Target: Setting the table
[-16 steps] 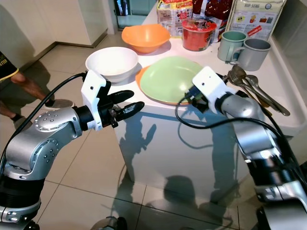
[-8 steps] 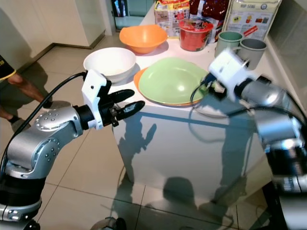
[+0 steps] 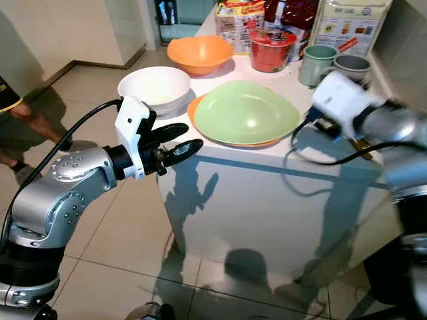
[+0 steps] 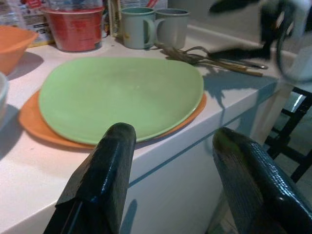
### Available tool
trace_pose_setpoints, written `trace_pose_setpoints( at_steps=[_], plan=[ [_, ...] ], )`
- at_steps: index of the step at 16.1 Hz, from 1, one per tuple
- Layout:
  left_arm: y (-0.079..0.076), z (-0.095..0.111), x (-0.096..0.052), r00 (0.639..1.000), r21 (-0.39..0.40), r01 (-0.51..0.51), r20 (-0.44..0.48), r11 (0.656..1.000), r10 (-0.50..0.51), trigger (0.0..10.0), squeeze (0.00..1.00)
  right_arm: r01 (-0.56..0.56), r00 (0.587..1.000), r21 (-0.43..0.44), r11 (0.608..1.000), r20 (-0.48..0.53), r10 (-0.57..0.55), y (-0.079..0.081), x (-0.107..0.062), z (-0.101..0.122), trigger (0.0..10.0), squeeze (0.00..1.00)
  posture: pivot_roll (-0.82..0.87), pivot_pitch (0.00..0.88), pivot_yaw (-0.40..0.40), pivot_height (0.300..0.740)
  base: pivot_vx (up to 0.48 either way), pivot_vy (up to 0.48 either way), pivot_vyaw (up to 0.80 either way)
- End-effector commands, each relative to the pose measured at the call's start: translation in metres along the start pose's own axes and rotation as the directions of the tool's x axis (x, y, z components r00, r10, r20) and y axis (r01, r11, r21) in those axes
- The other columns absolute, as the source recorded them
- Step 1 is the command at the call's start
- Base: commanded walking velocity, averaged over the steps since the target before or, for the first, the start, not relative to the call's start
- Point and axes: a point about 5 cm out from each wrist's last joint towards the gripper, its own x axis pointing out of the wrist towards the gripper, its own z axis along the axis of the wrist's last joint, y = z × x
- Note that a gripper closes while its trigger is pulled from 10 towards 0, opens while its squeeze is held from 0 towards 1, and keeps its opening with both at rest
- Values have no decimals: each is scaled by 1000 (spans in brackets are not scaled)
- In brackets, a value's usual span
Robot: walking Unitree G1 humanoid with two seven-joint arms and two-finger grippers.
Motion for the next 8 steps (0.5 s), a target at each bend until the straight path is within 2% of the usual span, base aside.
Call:
trace_pose_setpoints(
  at_steps=[1,2,4,6,7,8],
  plan=[
    [1,4,1,1000,5,-3,16,1000,3,10000,0,-31,999,-25,999,13,31,7,6,4,10000,0,-4,46,50,740,0,0,0],
    [1,5,2,1000,7,-2,18,1000,2,10000,0,-72,997,-23,997,24,72,22,16,4,10000,0,-2,49,47,740,0,0,0],
    [1,6,2,1000,9,-6,25,1000,6,10000,0,-81,996,-11,997,43,81,30,24,7,10000,0,8,56,39,740,0,0,0],
    [2,7,1,999,5,-15,30,1000,15,10000,0,-59,997,27,998,58,58,31,28,10,10000,0,11,61,34,740,0,0,0],
    [2,7,1,999,5,-18,31,1000,18,10000,0,-37,997,67,997,77,32,29,30,12,0,0,14,64,32,740,0,0,0],
    [2,7,0,999,4,-20,31,1000,20,10000,0,-34,995,109,993,99,23,27,30,15,0,0,16,65,32,740,0,0,0]
  ],
)
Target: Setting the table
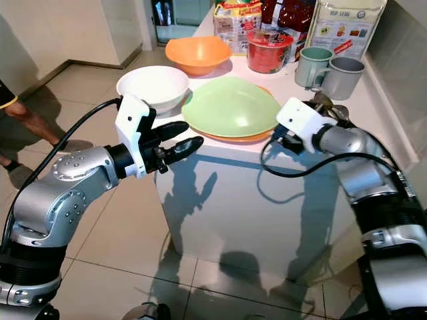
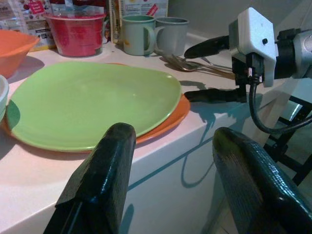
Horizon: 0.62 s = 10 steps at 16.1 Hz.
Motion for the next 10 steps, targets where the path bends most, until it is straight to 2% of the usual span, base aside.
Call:
trace_pose_setpoints(
  at_steps=[1,6,8,9,10],
  plan=[
    [1,6,-1,1000,12,-5,18,1000,4,10000,0,38,999,34,999,37,-39,-11,-1,8,0,0,15,66,31,740,0,0,0],
    [-1,9,3,1000,13,3,29,1000,-3,10000,0,84,993,147,986,67,-95,-23,-9,6,0,0,6,63,37,740,0,0,0],
    [-2,9,5,1000,21,10,18,1000,-10,10000,0,81,995,165,983,48,-90,-21,-11,2,0,0,5,63,42,740,0,0,0],
    [1,8,5,1000,33,3,-5,999,-3,10000,0,79,996,180,981,26,-85,-18,-10,0,3490,0,5,64,49,740,0,0,0],
    [3,7,5,1000,39,0,-16,999,1,10000,0,83,996,192,978,18,-88,-17,-10,-1,3490,0,5,64,49,740,0,0,0]
  ],
)
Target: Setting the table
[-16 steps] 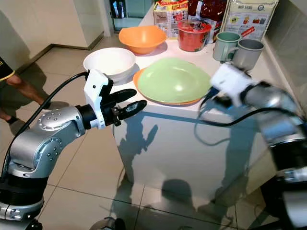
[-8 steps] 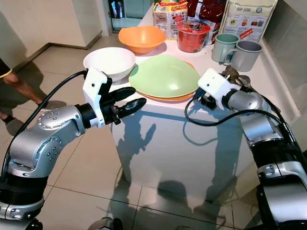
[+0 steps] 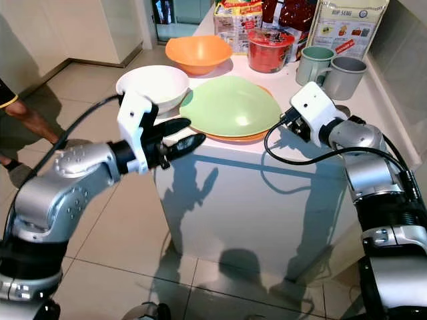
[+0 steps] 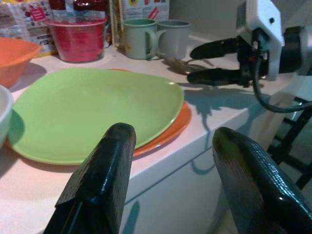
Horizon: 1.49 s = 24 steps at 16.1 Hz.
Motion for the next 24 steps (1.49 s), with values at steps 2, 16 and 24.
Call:
trace_pose_setpoints(
  at_steps=[2,16,24],
  plan=[
    [20,1,0,995,86,-32,-89,996,39,10000,0,42,996,84,996,74,-48,0,-3,15,10000,0,19,61,70,740,0,0,0],
    [48,21,61,977,325,133,-203,936,-68,10000,0,-83,928,348,934,369,-55,25,-47,78,10000,0,-8,40,176,740,0,0,0],
    [62,-11,75,956,329,31,-284,944,68,10000,0,-143,912,357,923,409,-16,31,-66,91,10000,0,-39,74,189,740,0,0,0]
  ],
)
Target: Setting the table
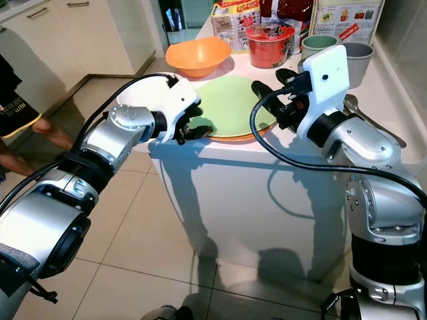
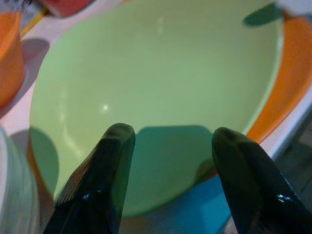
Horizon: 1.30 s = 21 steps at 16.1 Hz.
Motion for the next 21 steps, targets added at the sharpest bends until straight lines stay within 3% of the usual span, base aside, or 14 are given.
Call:
trace_pose_setpoints(
  at_steps=[1,5,11,14,18,21],
  plan=[
    [3,-2,-1,999,23,-23,-21,999,23,10000,0,-16,1000,16,1000,1,16,5,-2,1,10000,0,-42,82,193,740,0,0,0],
    [-4,-14,6,998,15,-35,-51,999,36,10000,0,-32,999,35,999,-19,33,12,-9,0,10000,0,-52,101,198,740,0,0,0],
    [-28,-3,24,998,54,56,-17,997,-55,10000,0,-23,997,37,999,-67,25,16,-10,-9,10000,0,-59,87,206,740,0,0,0],
    [-30,-2,25,998,62,60,-18,996,-59,10000,0,14,986,-38,999,-165,-20,9,-13,-27,10000,0,-61,81,207,740,0,0,0],
    [-30,3,26,998,72,69,6,995,-70,10000,0,18,982,-41,999,-185,-25,9,-13,-33,10000,0,-58,78,206,740,0,0,0],
    [-35,21,28,990,99,111,81,989,-120,10000,0,17,981,-49,999,-194,-26,8,-13,-36,10000,0,-54,80,203,740,0,0,0]
  ],
)
